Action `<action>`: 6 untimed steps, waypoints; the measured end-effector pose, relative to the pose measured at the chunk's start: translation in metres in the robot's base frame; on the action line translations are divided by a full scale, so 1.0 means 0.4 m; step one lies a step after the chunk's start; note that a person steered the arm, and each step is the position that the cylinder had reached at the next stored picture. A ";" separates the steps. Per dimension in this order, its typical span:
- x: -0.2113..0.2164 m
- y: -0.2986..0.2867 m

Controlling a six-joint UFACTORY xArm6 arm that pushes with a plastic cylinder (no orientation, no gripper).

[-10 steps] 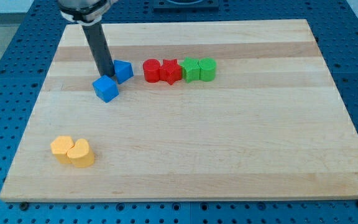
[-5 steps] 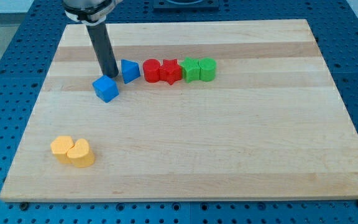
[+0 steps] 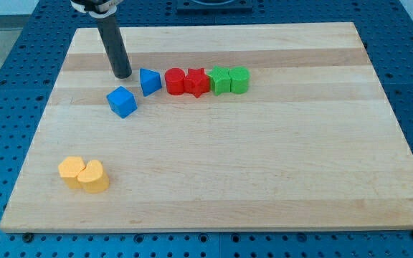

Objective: Place the blue triangle left to the red circle

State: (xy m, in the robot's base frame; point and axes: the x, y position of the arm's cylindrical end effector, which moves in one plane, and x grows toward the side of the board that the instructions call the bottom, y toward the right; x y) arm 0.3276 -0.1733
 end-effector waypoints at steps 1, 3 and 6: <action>-0.013 0.045; -0.022 0.076; 0.027 0.076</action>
